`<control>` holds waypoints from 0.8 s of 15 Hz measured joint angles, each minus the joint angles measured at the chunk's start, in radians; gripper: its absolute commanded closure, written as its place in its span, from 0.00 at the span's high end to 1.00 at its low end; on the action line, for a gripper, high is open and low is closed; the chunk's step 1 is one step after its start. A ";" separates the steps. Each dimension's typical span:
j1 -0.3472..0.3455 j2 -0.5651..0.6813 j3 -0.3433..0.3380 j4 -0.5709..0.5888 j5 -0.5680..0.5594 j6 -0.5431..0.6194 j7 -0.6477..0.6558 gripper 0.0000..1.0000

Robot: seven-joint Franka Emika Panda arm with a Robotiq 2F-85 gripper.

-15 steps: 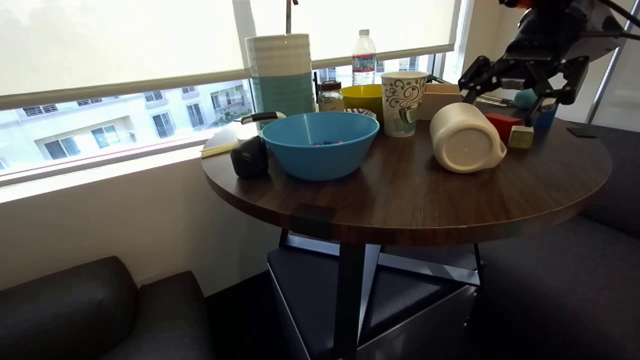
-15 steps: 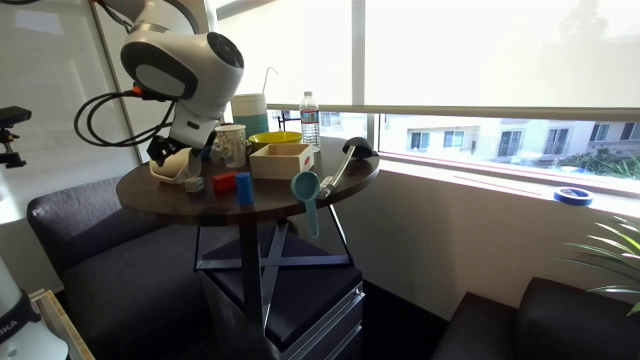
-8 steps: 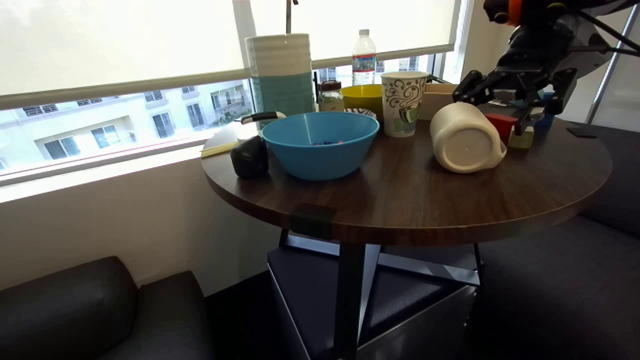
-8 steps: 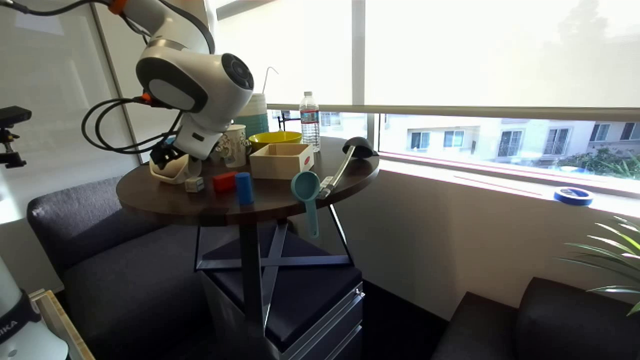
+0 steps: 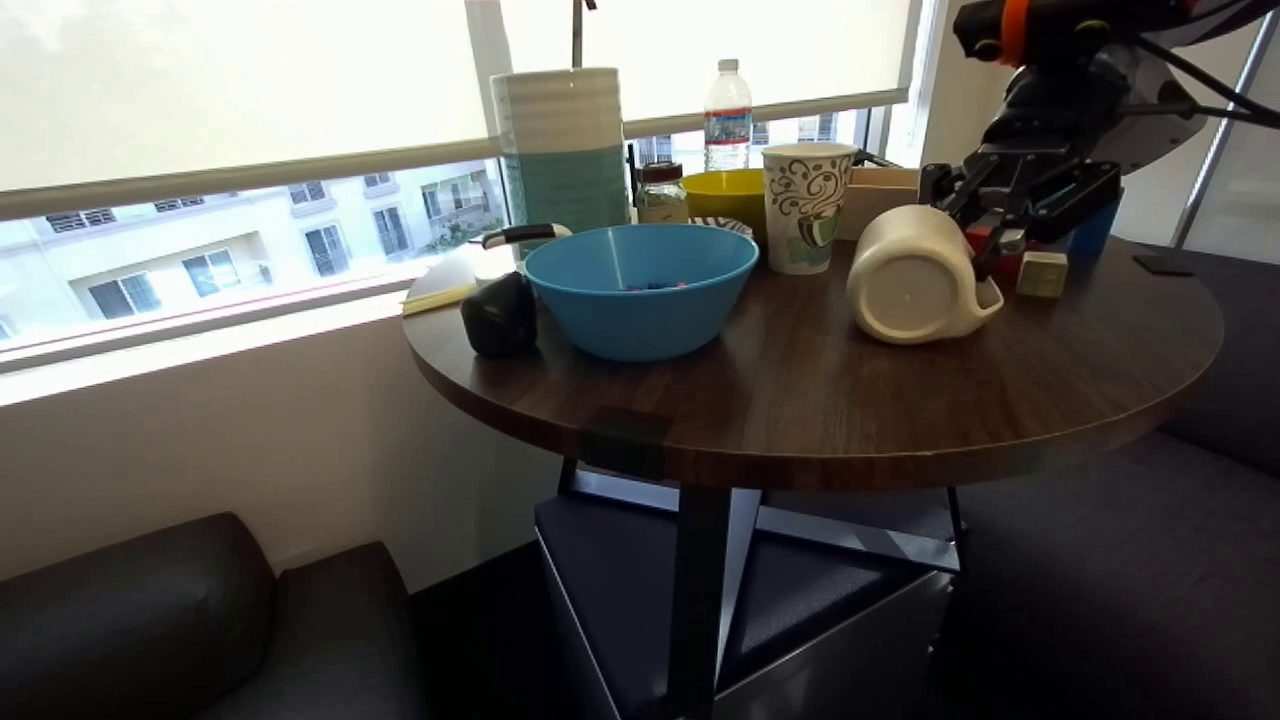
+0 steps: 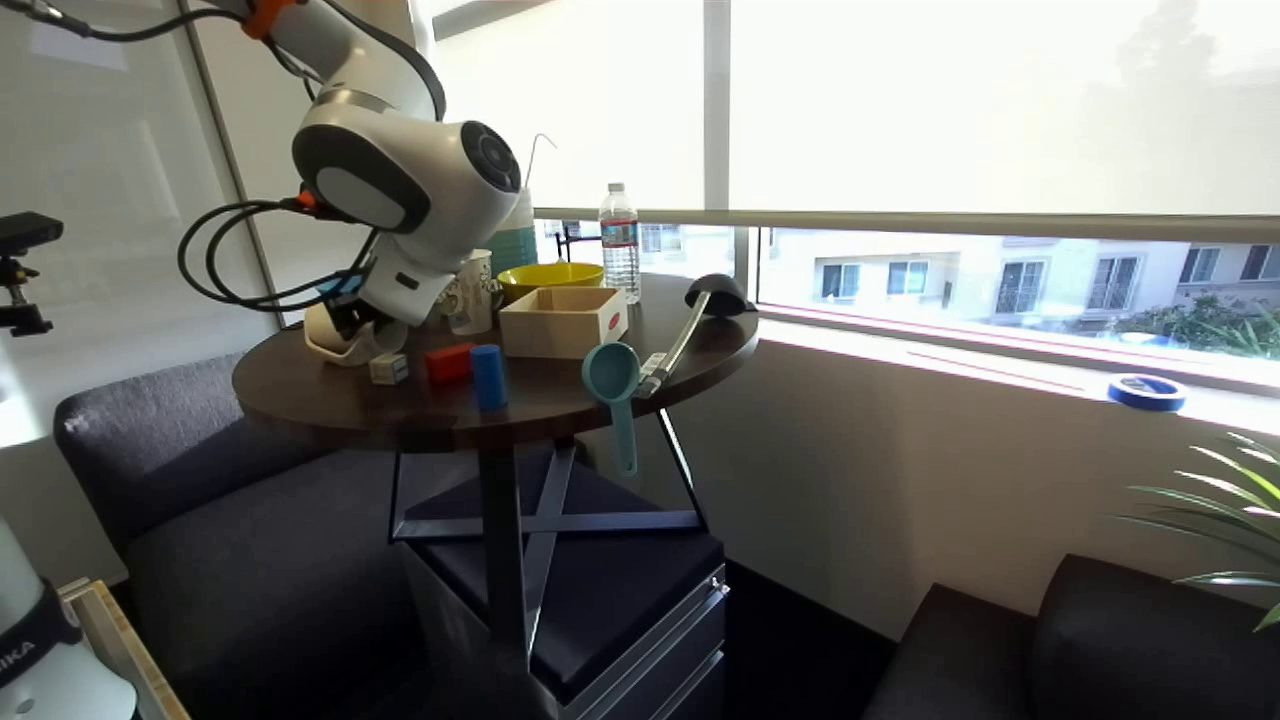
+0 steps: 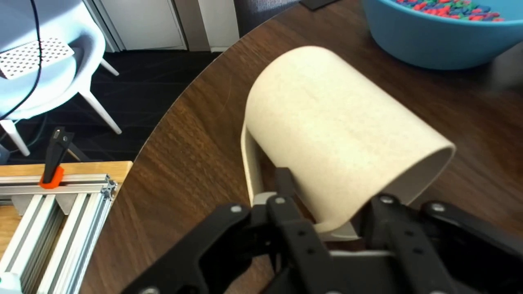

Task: Put the mug cup upright

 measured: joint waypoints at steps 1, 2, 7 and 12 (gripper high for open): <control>-0.001 0.002 0.000 0.002 0.000 -0.001 -0.002 0.01; -0.001 0.002 0.000 0.005 0.000 -0.004 -0.003 0.00; -0.001 0.001 0.003 0.022 0.000 -0.015 -0.006 0.03; 0.011 -0.036 0.061 0.035 -0.063 -0.015 0.001 0.03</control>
